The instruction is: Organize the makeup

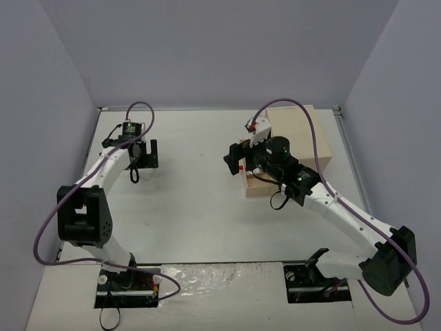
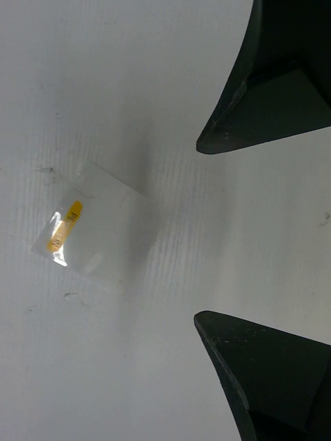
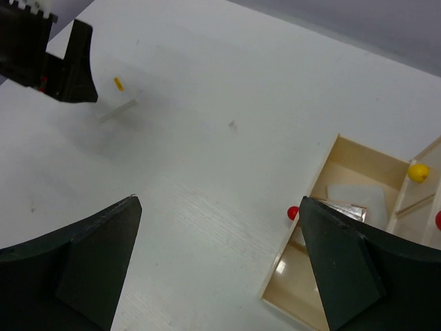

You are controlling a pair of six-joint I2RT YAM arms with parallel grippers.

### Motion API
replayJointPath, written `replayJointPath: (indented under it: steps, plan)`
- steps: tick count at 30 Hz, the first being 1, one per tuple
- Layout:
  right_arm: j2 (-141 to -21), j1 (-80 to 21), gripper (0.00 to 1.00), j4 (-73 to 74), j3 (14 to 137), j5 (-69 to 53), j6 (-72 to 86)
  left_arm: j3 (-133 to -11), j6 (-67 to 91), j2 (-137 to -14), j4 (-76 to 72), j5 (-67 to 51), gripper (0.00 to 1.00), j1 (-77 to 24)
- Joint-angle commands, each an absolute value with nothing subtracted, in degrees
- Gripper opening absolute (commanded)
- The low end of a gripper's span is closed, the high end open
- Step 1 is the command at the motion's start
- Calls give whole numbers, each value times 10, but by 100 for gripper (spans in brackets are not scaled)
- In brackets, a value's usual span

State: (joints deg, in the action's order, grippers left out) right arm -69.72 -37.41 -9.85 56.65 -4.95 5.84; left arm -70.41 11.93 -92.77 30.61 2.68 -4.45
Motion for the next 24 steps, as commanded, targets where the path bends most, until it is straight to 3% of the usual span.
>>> replayJointPath:
  steps: [1,10,24]
  plan:
    - [-677,-364,96,-160,545,-124,67,-775,32,-975,298,-16,97,-36]
    - [-674,-360,96,-188,508,-177,87,-800,-72,-1042,281,-83,97,-11]
    - [-697,-359,97,-191,497,-193,80,-796,-70,-1119,243,-115,97,18]
